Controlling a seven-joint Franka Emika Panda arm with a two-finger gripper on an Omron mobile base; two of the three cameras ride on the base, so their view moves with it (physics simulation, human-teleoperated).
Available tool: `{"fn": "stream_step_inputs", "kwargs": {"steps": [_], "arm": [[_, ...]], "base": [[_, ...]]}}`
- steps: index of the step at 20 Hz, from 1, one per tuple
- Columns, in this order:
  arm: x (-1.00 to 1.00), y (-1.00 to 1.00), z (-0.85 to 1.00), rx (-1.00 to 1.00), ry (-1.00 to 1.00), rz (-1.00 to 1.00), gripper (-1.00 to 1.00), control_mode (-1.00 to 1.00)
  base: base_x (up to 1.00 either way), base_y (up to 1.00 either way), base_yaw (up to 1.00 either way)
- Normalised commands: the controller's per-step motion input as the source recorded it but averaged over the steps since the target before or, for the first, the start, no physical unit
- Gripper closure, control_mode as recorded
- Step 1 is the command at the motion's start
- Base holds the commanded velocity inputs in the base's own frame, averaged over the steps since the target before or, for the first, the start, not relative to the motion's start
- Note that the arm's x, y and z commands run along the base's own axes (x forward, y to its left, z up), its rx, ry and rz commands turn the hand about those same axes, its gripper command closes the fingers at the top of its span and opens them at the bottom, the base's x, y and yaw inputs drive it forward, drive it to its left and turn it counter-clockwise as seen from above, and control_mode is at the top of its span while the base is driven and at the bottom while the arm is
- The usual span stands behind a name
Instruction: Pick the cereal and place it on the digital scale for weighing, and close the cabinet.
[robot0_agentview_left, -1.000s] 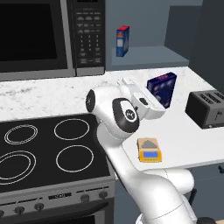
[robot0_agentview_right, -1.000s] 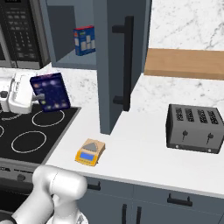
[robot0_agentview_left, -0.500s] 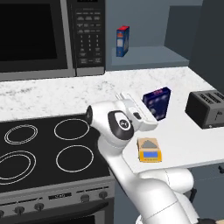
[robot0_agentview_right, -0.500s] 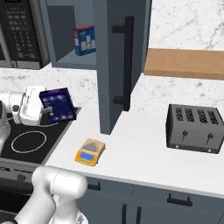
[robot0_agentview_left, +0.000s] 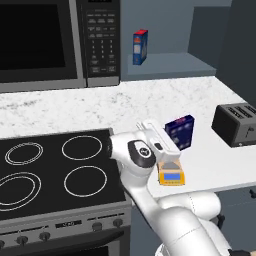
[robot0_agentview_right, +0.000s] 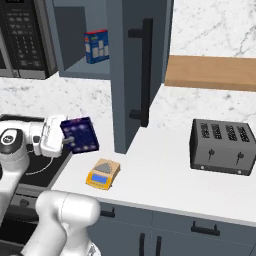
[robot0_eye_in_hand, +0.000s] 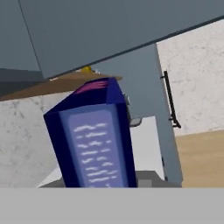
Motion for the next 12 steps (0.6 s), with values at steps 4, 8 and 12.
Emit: {"fn": "stream_step_inputs", "kwargs": {"steps": [4,8,12], "arm": [[0.44,-0.14,-0.52,-0.01,0.15,-0.07,1.0,-1.0],[0.42,-0.09,-0.45,0.0,0.17,-0.04,1.0,-1.0],[0.48,-0.21,-0.55,0.0,0.02,0.0,1.0,-1.0]], "base": [[0.0,0.0,0.0],[0.0,0.0,0.0],[0.0,0.0,0.0]]}}
